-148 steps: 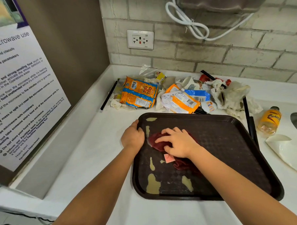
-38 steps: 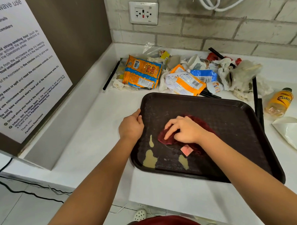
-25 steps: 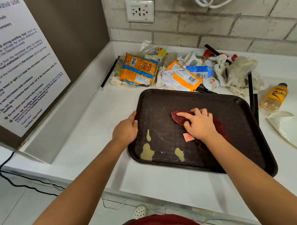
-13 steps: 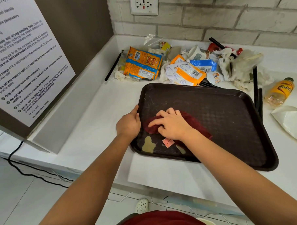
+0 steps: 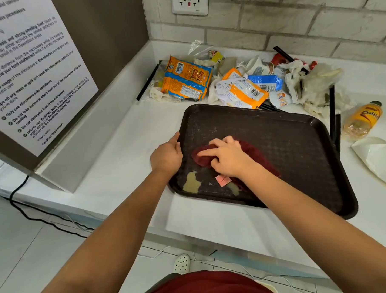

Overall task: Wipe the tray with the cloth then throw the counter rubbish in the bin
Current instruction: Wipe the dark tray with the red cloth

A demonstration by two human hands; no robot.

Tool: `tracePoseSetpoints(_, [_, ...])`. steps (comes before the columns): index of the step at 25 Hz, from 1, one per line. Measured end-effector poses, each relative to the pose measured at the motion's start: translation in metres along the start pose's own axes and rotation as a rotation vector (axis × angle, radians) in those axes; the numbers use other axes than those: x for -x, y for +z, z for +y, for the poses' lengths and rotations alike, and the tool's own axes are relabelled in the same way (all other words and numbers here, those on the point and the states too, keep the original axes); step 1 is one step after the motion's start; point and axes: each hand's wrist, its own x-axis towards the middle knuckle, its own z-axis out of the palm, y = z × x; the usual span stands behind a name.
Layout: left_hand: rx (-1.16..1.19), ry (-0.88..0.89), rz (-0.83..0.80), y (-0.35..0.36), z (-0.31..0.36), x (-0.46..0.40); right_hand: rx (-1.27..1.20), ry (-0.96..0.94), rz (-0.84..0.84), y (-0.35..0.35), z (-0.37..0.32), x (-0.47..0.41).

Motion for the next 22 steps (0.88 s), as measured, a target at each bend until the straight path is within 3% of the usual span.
tracePoseSetpoints(6, [0.077,-0.004,-0.010,0.000,-0.003,-0.002,-0.042,-0.265,-0.119,-0.001,-0.011,0.015])
tracePoseSetpoints(17, [0.184,0.025,0.002,0.000,-0.019,0.030,-0.057,0.036,0.049,0.012,-0.010,0.013])
tracePoseSetpoints(22, [0.265,-0.024,0.037,0.002,-0.020,0.022,-0.025,-0.130,-0.045,0.007,-0.036,0.012])
